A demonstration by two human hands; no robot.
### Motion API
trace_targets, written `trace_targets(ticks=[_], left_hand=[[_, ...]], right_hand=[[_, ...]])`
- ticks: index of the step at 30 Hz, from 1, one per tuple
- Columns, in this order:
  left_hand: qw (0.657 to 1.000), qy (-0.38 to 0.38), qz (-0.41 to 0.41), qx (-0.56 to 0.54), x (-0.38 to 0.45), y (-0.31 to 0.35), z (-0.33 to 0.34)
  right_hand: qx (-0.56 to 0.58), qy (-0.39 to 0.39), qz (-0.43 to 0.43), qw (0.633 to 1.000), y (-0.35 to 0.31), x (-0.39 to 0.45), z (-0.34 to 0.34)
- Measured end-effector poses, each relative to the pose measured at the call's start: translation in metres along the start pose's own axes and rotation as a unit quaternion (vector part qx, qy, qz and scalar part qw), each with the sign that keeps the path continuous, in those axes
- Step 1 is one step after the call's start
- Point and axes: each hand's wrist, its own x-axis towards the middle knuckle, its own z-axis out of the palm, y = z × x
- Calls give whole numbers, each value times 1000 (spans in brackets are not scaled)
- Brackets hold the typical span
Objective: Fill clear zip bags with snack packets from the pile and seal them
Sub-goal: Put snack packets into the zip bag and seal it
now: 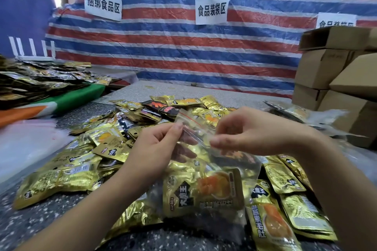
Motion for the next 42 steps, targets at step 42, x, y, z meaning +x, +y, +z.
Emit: trace_targets(ticks=[42], left_hand=[[979,-107,-7,-171,2,9,-12]], right_hand=[[292,93,92,947,37,38,66]])
